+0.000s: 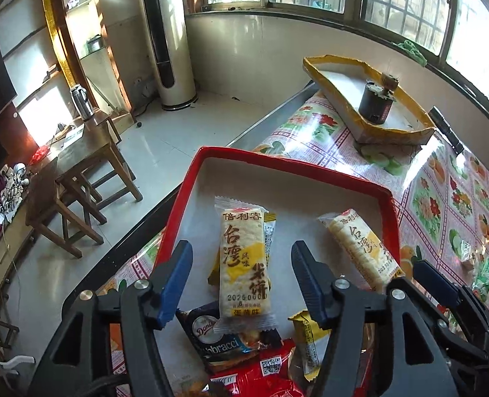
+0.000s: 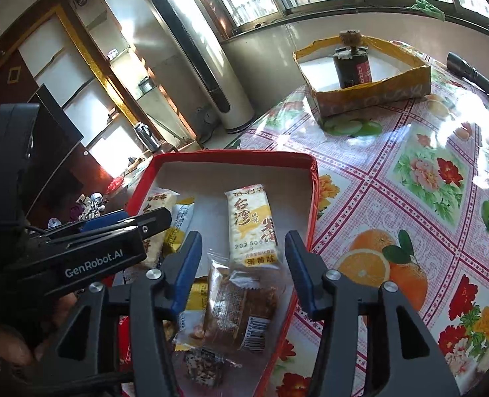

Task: Organize snacks
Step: 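Open both tools to drop the rice-cracker bars into the red tray, then move both tools back over the remaining snacks on the table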

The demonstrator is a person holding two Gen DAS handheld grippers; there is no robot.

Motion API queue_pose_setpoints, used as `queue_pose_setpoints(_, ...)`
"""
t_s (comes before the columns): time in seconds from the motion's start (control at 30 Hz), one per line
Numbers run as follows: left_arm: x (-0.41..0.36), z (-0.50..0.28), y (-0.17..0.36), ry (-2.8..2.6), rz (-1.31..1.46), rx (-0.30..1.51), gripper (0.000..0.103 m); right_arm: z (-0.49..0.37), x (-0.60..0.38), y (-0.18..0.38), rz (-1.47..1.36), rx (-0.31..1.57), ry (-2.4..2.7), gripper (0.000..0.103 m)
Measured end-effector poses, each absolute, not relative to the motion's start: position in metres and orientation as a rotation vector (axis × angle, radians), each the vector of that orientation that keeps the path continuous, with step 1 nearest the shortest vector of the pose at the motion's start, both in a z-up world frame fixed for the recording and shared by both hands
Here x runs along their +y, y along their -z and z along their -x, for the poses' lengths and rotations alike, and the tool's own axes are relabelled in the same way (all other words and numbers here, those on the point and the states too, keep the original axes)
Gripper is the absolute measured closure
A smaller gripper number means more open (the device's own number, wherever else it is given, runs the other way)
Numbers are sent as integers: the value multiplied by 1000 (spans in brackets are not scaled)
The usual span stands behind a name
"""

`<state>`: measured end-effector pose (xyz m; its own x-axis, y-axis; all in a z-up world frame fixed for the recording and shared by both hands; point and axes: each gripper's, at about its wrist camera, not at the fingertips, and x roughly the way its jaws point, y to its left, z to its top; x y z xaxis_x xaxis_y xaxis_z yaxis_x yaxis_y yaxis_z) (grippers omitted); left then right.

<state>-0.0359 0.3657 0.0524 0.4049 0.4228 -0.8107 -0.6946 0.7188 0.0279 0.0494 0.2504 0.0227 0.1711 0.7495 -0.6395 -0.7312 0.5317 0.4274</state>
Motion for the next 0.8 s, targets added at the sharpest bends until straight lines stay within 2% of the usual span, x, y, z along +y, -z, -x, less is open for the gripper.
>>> queue_pose_setpoints(0.3, 319, 35, -59, -648, 293, 896, 34, -38, 155, -30, -120, 875, -927, 42)
queue_pose_setpoints(0.8, 210, 12, -49, -411, 178, 972, 34, -28, -12, -5, -231, 904, -615, 40)
